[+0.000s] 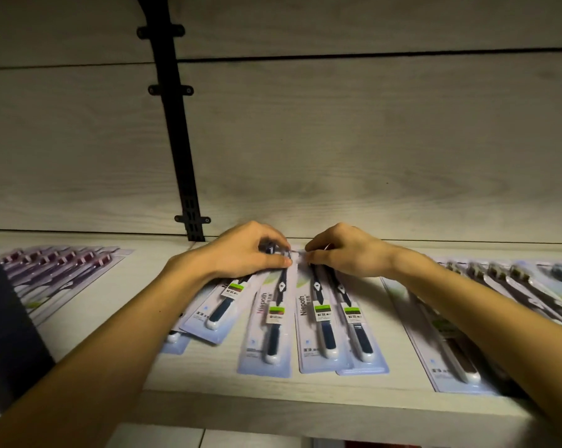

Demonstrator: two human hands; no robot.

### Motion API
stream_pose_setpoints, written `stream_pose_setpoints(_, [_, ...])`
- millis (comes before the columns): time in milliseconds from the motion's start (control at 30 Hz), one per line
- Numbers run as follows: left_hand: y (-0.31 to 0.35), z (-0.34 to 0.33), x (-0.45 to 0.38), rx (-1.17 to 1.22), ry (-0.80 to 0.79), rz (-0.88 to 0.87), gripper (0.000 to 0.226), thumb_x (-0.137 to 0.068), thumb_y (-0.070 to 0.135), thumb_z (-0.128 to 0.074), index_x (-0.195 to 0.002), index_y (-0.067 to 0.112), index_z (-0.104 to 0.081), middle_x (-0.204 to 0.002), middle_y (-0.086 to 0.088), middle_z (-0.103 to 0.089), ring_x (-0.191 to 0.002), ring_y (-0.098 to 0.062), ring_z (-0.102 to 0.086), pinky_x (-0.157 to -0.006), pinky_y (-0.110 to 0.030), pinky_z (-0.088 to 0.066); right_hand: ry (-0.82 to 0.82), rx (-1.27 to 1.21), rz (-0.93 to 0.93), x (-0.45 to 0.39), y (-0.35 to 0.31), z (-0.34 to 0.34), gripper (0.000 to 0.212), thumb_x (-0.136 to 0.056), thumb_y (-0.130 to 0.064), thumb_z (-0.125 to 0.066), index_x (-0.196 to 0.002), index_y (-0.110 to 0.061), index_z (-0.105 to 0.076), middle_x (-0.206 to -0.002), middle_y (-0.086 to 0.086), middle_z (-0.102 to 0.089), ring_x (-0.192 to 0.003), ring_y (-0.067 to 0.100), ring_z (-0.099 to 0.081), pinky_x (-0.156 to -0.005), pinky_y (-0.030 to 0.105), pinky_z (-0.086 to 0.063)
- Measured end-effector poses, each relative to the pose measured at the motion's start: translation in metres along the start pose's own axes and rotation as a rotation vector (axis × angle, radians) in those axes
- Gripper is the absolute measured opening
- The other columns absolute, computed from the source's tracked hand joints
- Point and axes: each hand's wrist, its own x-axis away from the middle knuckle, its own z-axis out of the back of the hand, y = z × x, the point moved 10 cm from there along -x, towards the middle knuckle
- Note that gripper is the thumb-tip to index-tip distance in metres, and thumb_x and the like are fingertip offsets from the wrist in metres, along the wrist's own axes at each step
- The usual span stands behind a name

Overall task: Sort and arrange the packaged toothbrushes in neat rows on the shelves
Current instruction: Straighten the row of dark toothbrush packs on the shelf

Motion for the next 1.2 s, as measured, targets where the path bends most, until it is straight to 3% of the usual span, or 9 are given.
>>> stream_pose_setpoints(200, [-0.008,-0.008,0.0,-0.035,0.008,0.085,0.034,-0.08,0.06,-0.072,-0.101,0.034,-0.076,-0.104,0.017,-0.072,-0.102,-0.006,-0.065,-0.096,-0.041,-0.051,0.033,0.042,-0.021,0.001,0.001,-0.001,0.023,-0.098,-0.027,-0.058,-0.104,-0.015,-0.076,-0.1,0.003,-0.075,-0.095,0.022,-0.066,-0.09,0.039,-0.052])
stream_pose_setpoints(300, [-0.009,-0.009,0.001,-0.032,-0.009,0.112,0.045,-0.083,0.063,-0.066,-0.115,0.032,-0.073,-0.113,0.014,-0.072,-0.109,-0.007,-0.063,-0.101,-0.04,-0.05,0.052,0.085,-0.027,0.001,0.0,-0.002,0.029,-0.096,-0.036,-0.059,-0.114,-0.017,-0.072,-0.108,0.002,-0.074,-0.098,0.02,-0.066,-0.091,0.038,-0.053])
stream_pose_setpoints(400, [-0.018,-0.003,0.001,0.059,-0.005,0.169,0.05,-0.092,0.036,-0.068,-0.138,0.022,-0.058,-0.127,0.006,-0.068,-0.117,-0.006,-0.061,-0.111,-0.036,-0.044,0.088,0.183,-0.004,0.003,-0.001,-0.003,0.044,-0.095,-0.043,-0.06,-0.132,-0.02,-0.061,-0.124,0.001,-0.066,-0.109,0.02,-0.062,-0.096,0.037,-0.051])
stream_pose_setpoints(500, [-0.027,-0.001,0.004,0.17,-0.062,0.213,0.06,-0.089,0.01,-0.068,-0.145,0.018,-0.049,-0.128,0.004,-0.068,-0.119,-0.006,-0.061,-0.112,-0.032,-0.043,0.094,0.211,0.062,0.005,-0.007,-0.009,0.056,-0.094,-0.049,-0.06,-0.142,-0.021,-0.052,-0.138,0.002,-0.055,-0.121,0.022,-0.055,-0.101,0.038,-0.046])
stream_pose_setpoints(600, [-0.031,0.001,0.006,0.168,-0.072,0.218,0.062,-0.088,0.002,-0.069,-0.145,0.016,-0.048,-0.12,0.0,-0.071,-0.11,-0.007,-0.066,-0.104,-0.028,-0.048,0.049,0.155,0.132,0.006,-0.017,-0.02,0.055,-0.096,-0.045,-0.06,-0.144,-0.019,-0.051,-0.138,-0.001,-0.058,-0.121,0.017,-0.056,-0.104,0.036,-0.045])
stream_pose_setpoints(700, [-0.027,0.003,0.006,0.191,-0.039,0.2,0.054,-0.087,-0.002,-0.07,-0.137,0.013,-0.056,-0.115,-0.006,-0.073,-0.105,-0.01,-0.069,-0.102,-0.028,-0.051,0.035,0.135,0.136,0.005,-0.018,-0.024,0.048,-0.098,-0.04,-0.059,-0.142,-0.023,-0.054,-0.118,-0.008,-0.068,-0.103,0.011,-0.061,-0.097,0.032,-0.048])
stream_pose_setpoints(800, [-0.021,0.007,0.006,0.259,-0.001,0.196,0.051,-0.085,-0.005,-0.072,-0.133,0.009,-0.059,-0.11,-0.01,-0.074,-0.105,-0.015,-0.071,-0.102,-0.03,-0.051,0.064,0.138,0.112,0.004,-0.015,-0.018,0.047,-0.096,-0.046,-0.059,-0.137,-0.024,-0.059,-0.123,-0.003,-0.07,-0.109,0.015,-0.064,-0.094,0.028,-0.048])
stream_pose_setpoints(1033, [-0.007,-0.002,0.01,0.284,-0.054,0.198,0.054,-0.085,0.006,-0.076,-0.136,0.012,-0.058,-0.118,-0.006,-0.072,-0.104,-0.011,-0.07,-0.101,-0.032,-0.052,0.113,0.21,0.118,0.005,-0.014,-0.009,0.041,-0.094,-0.054,-0.056,-0.125,-0.027,-0.063,-0.119,-0.005,-0.071,-0.105,0.016,-0.066,-0.093,0.039,-0.053])
stream_pose_setpoints(1200, [-0.027,0.047,0.015,-0.171,0.225,0.29,0.046,-0.088,0.041,-0.072,-0.13,0.026,-0.063,-0.13,0.005,-0.066,-0.118,-0.015,-0.062,-0.101,-0.033,-0.048,0.121,0.221,0.12,0.004,-0.013,-0.009,0.042,-0.094,-0.055,-0.055,-0.126,-0.028,-0.062,-0.121,-0.006,-0.07,-0.107,0.016,-0.065,-0.094,0.04,-0.053])
